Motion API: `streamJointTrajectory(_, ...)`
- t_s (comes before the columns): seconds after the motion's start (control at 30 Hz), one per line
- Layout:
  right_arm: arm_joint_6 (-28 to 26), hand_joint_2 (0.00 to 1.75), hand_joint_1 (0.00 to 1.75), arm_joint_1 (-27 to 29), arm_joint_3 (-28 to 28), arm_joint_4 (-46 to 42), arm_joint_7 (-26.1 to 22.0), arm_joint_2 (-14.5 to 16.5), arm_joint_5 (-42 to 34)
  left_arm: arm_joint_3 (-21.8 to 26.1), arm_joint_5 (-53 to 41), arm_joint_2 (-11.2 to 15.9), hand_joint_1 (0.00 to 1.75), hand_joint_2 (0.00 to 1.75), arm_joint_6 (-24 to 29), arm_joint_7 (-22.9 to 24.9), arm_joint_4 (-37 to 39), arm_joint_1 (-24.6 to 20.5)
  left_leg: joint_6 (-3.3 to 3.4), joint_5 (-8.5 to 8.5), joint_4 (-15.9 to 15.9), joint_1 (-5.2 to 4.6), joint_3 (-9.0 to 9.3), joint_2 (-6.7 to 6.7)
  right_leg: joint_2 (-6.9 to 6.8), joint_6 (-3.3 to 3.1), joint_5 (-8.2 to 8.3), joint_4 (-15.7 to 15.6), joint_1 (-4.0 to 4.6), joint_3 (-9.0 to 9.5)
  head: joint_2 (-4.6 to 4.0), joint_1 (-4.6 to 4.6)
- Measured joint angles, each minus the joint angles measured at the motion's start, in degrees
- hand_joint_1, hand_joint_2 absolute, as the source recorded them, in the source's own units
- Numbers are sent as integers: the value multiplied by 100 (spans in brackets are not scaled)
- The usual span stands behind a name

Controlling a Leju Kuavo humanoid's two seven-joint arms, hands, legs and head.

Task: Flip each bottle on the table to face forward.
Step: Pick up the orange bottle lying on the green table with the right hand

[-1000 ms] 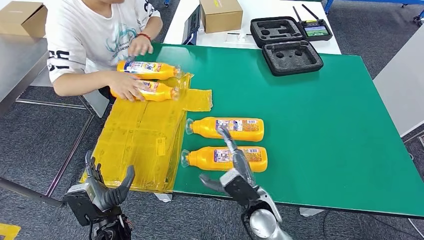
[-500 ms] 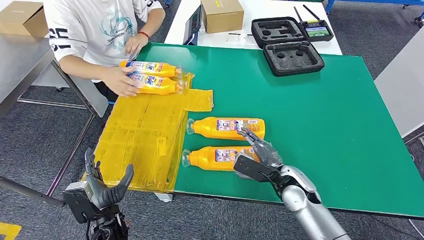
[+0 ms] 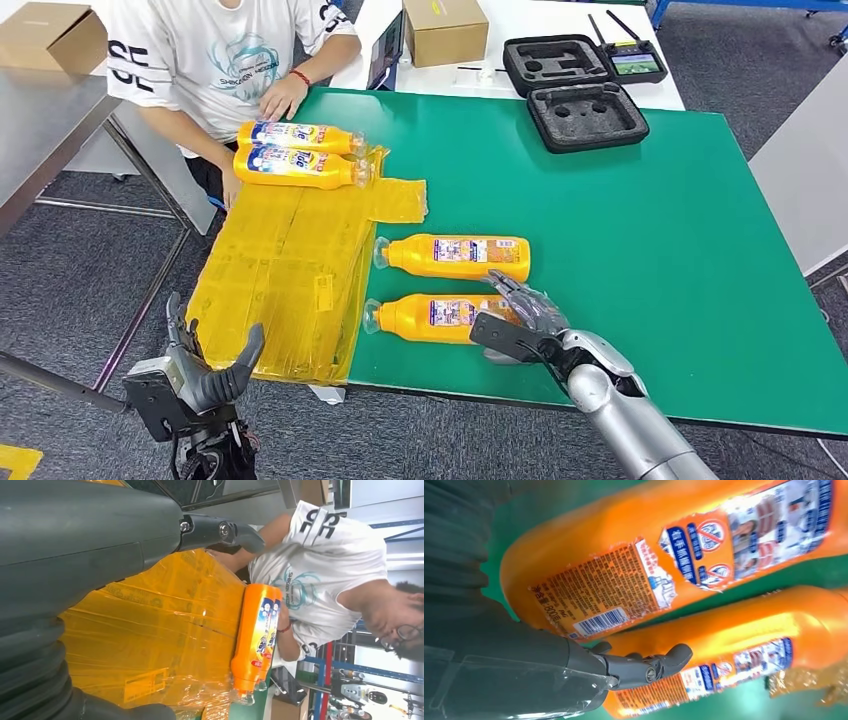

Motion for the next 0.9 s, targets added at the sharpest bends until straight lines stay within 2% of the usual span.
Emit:
streamJointTrajectory(0.27, 96, 175, 0, -172, 163, 432, -24, 74, -3, 0, 54, -5, 0, 175, -2, 10, 10, -20, -1, -2, 0, 0, 3, 2, 2, 0, 0, 0, 1, 0, 1, 0)
streamJointTrajectory(0.33, 97, 175, 9, -213, 202, 517, -29, 100, -4, 0, 66, -5, 0, 175, -2, 14, 15, -31, -1, -2, 0, 1, 6, 3, 2, 0, 0, 0, 1, 0, 1, -1)
streamJointTrajectory(0.37, 97, 175, 23, -231, 215, 551, -31, 110, -4, 0, 75, -5, 0, 175, -2, 14, 18, -38, -1, -2, 0, 1, 8, 3, 2, 0, 0, 0, 1, 1, 1, -1)
streamJointTrajectory(0.43, 94, 175, 90, -259, 228, 613, -32, 129, -10, 0, 96, -5, 0, 175, -2, 16, 31, -50, -1, -2, 0, 1, 10, 3, 3, -1, 0, 0, 1, 3, 0, 0)
streamJointTrajectory(0.47, 92, 175, 117, -267, 231, 642, -32, 137, -16, 0, 107, -5, 0, 175, -1, 17, 42, -57, -1, -2, 0, 1, 11, 3, 3, -1, 0, 0, 1, 4, 0, 0)
streamJointTrajectory(0.5, 90, 175, 137, -272, 232, 668, -32, 143, -24, 0, 116, -5, 0, 175, -1, 17, 53, -63, -1, -2, 0, 1, 12, 3, 3, -1, 0, 0, 1, 6, 0, 0)
streamJointTrajectory(0.9, 83, 175, 136, -343, 264, 845, -34, 188, -34, 0, 184, -5, 0, 175, 0, 17, 112, -89, -1, -2, 0, 1, 21, 3, 3, 0, 0, 0, 1, 16, 1, 0)
